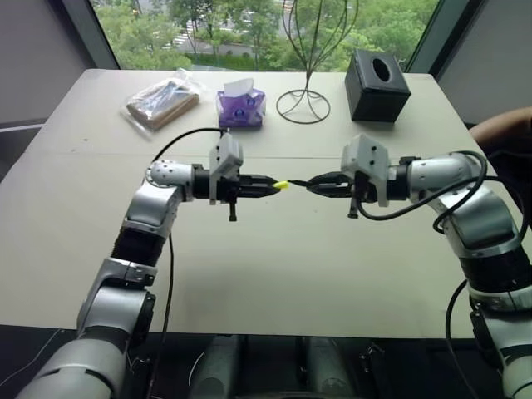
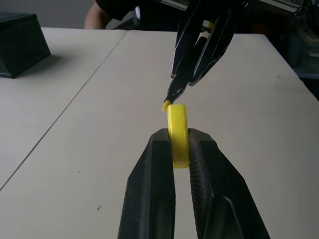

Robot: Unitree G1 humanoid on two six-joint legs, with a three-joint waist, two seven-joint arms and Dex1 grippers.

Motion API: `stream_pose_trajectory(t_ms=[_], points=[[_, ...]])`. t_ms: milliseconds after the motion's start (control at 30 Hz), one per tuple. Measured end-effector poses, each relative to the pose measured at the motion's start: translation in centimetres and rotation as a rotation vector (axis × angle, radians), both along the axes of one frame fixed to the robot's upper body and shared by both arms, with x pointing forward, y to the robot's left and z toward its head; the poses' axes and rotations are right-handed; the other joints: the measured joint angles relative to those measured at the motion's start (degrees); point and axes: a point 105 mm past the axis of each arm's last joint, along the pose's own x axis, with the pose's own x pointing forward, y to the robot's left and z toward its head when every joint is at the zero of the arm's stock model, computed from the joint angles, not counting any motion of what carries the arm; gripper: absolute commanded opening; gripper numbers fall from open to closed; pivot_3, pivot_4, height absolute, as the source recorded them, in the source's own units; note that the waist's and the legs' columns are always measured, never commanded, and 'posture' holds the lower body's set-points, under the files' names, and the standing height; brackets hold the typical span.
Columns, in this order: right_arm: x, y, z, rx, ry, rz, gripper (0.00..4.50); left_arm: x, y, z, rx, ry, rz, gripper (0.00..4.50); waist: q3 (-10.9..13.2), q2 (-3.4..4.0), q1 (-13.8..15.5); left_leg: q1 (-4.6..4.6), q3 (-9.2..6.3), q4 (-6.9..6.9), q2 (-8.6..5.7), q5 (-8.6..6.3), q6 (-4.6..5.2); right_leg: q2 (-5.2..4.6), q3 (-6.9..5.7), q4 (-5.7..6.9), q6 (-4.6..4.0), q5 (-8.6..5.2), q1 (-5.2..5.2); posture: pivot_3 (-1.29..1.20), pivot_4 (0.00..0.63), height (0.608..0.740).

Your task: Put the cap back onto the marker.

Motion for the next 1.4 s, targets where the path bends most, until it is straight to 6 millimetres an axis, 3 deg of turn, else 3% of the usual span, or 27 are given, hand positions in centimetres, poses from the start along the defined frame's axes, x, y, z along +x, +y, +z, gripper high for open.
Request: stream_pose_trajectory(t_ms=[800,1200,1400], points=[[-0.1,0.1,0.0,0.001,0.000,0.005,0.00,0.0,-0.2,0.2,-0.006,0.000,-0.006,0.05,0.0,0.00,0.0,0.00,0.01,0.01,0.00,0.00,0.00,0.00,0.01,0.01,0.00,0.00,0.00,0.00,0.150,0.740],[-0.8,0.6,-0.3,-0.086,-0.042,0.100,0.00,-0.2,-0.8,0.1,0.082,-0.037,-0.144,0.05,0.0,0.00,0.0,0.00,0.24,0.03,-0.01,0.00,0.00,0.01,0.00,0.02,0.00,0.00,0.00,0.00,0.150,0.740],[-0.3,0.4,-0.1,-0.112,-0.061,0.104,0.00,0.4,-1.2,0.4,0.127,-0.093,-0.164,0.05,0.0,0.00,0.0,0.00,0.24,0.03,0.00,0.01,0.00,0.01,0.00,0.02,0.00,0.00,0.00,0.00,0.150,0.740]])
